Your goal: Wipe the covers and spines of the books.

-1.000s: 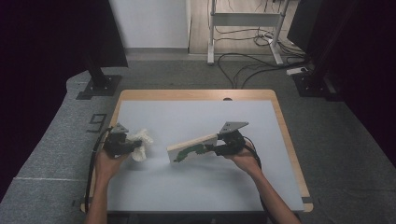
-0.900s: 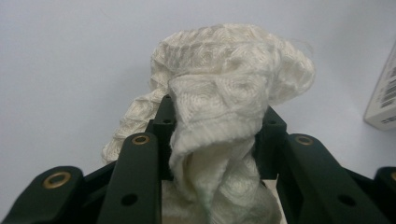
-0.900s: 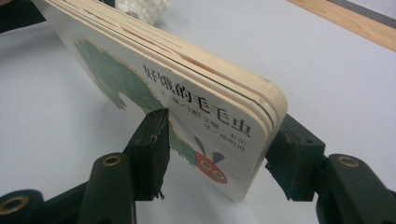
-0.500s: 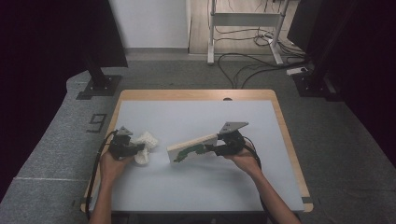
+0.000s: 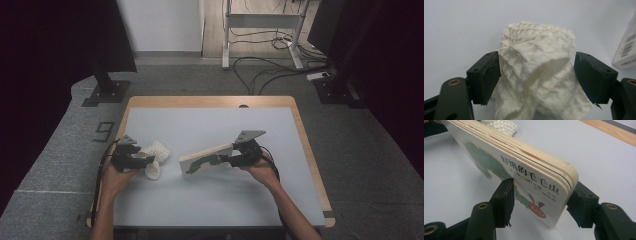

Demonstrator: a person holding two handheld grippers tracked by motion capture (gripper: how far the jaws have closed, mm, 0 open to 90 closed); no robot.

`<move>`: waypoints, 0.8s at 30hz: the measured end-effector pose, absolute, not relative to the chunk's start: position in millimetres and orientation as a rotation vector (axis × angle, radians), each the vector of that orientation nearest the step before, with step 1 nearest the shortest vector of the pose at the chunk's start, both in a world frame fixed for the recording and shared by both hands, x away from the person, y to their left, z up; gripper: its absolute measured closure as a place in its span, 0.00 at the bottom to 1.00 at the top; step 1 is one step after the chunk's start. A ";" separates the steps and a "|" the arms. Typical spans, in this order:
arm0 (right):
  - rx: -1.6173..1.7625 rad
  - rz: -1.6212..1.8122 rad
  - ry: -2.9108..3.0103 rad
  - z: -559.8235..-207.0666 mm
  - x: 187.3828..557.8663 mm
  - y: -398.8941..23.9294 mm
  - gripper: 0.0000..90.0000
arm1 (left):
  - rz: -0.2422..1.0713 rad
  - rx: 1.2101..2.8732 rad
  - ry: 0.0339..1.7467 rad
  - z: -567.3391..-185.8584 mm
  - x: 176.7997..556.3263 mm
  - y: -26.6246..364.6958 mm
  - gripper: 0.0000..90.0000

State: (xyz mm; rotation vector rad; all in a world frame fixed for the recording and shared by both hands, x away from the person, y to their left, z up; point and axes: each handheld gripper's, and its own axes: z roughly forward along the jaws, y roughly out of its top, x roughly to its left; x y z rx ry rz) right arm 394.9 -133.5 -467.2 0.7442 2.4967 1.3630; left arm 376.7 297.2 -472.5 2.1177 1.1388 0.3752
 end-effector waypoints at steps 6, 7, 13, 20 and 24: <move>0.746 1.363 2.498 -467.1 394.9 -133.5 0.45 | 0.385 2.079 1.092 -452.4 358.5 299.9 0.23; 0.746 1.363 2.499 -467.0 394.9 -133.6 0.45 | 0.386 2.073 1.079 -448.9 355.4 299.1 0.23; 0.752 1.371 2.499 -467.1 395.7 -133.9 0.46 | 0.344 2.094 0.949 -431.6 337.8 279.1 0.31; 0.755 1.378 2.500 -467.3 396.8 -135.0 0.47 | 0.268 2.173 0.831 -438.7 331.3 235.4 0.39; 0.758 1.376 2.503 -467.2 397.1 -135.2 0.48 | 0.231 2.198 0.788 -443.2 334.2 215.5 0.45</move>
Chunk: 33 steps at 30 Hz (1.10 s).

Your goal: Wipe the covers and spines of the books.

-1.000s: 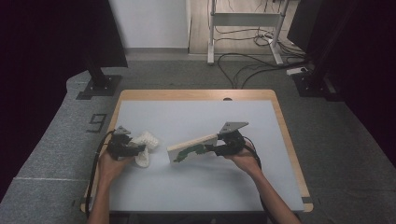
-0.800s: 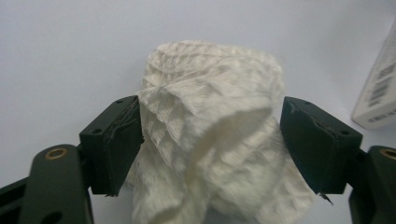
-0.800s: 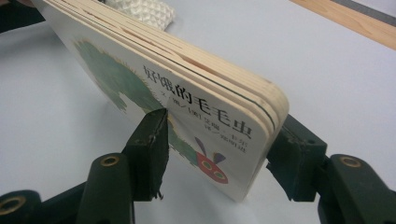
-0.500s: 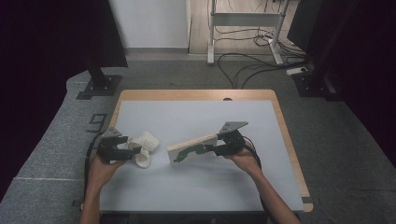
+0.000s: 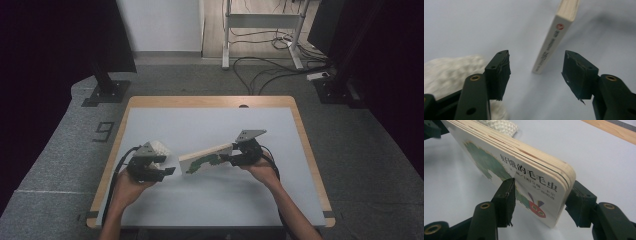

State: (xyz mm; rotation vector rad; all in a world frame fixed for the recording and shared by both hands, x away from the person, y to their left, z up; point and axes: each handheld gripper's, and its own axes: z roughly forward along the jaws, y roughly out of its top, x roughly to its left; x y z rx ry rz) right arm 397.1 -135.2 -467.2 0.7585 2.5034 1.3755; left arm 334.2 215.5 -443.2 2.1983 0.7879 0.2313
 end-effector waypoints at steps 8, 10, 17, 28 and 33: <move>0.756 1.388 2.508 -467.6 396.9 -138.8 0.52 | 0.216 2.261 0.754 -457.9 341.3 190.4 0.63; 0.753 1.388 2.512 -467.4 396.6 -139.8 0.53 | 0.220 2.268 0.750 -459.9 342.0 187.7 0.68; 0.754 1.352 2.508 -465.7 395.8 -139.5 0.59 | 0.282 2.282 0.741 -457.9 346.9 185.1 0.77; 0.778 1.329 2.461 -463.2 408.1 -136.8 0.60 | 0.371 2.277 0.748 -454.6 368.1 183.0 0.76; 0.787 1.333 2.460 -465.8 411.5 -135.5 0.60 | 0.379 2.291 0.758 -457.8 369.9 182.3 0.74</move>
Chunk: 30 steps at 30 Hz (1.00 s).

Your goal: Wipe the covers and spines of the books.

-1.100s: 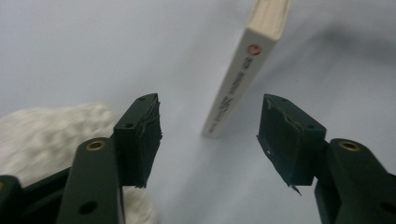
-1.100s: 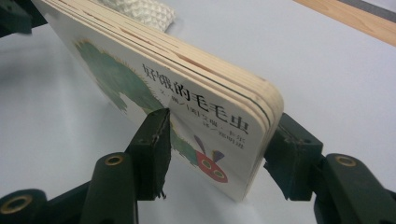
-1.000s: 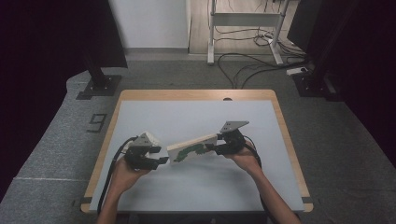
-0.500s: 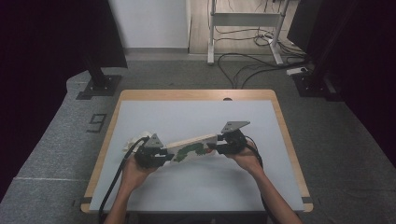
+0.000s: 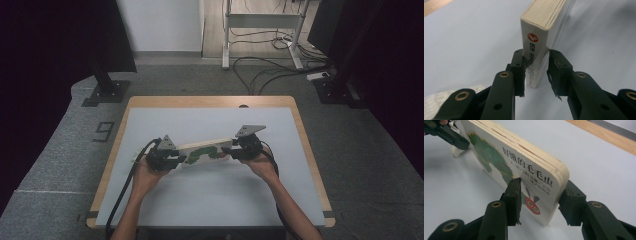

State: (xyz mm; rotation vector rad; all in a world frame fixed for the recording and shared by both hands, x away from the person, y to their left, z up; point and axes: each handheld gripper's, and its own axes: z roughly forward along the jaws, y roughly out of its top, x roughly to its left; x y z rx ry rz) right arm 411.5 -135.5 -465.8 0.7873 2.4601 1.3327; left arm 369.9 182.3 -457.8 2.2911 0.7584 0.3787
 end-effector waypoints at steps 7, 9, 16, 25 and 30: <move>0.784 1.361 2.471 -465.7 404.5 -139.5 0.58 | 0.364 2.285 0.756 -455.4 362.9 180.8 0.71; 0.786 1.363 2.480 -465.5 401.7 -140.7 0.57 | 0.347 2.271 0.757 -454.4 360.3 181.2 0.70; 0.792 1.362 2.512 -466.8 390.4 -145.4 0.50 | 0.273 2.216 0.786 -455.8 349.9 182.3 0.62; 0.851 1.361 2.525 -474.2 381.6 -151.8 0.35 | 0.296 2.191 0.814 -459.3 336.1 175.1 0.42; 0.845 1.362 2.530 -476.4 374.2 -153.9 0.31 | 0.295 2.192 0.835 -463.2 327.6 171.0 0.35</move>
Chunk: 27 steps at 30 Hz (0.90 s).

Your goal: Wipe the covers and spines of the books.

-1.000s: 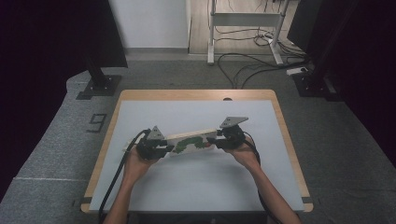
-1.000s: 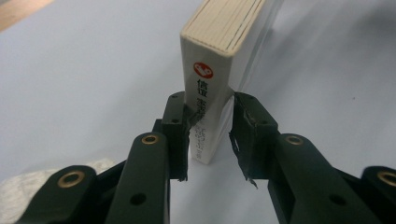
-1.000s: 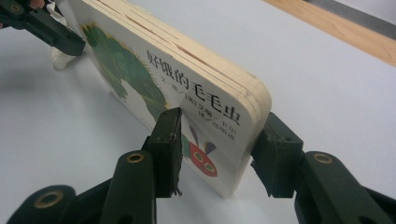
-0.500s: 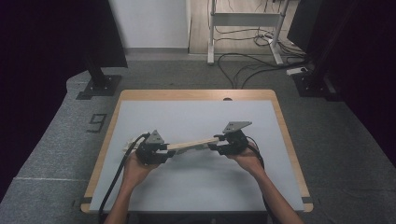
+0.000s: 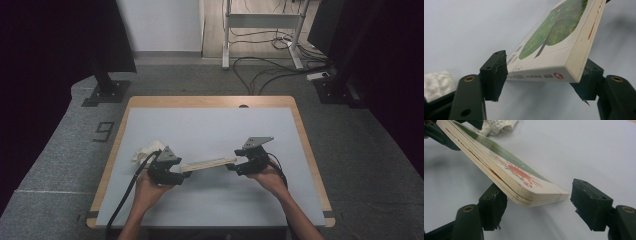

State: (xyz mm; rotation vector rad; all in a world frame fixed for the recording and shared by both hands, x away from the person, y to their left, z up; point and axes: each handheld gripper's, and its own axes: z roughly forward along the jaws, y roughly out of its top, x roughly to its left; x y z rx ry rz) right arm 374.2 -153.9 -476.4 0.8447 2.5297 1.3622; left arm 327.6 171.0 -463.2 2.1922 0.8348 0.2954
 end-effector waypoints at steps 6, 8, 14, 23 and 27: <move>0.845 1.363 2.545 -485.5 364.4 -154.1 0.29 | 0.296 2.217 0.854 -470.2 316.5 167.0 0.31; 0.842 1.348 2.549 -488.2 360.8 -154.2 0.29 | 0.282 2.215 0.868 -473.2 313.1 166.5 0.29; 0.828 1.332 2.567 -496.0 351.8 -154.5 0.28 | 0.266 2.204 0.884 -485.0 304.4 165.6 0.27; 0.804 1.311 2.574 -506.3 339.3 -154.2 0.28 | 0.283 2.222 0.873 -494.4 293.4 162.9 0.27; 0.799 1.307 2.571 -510.2 334.4 -155.2 0.28 | 0.286 2.222 0.872 -498.2 289.4 162.4 0.27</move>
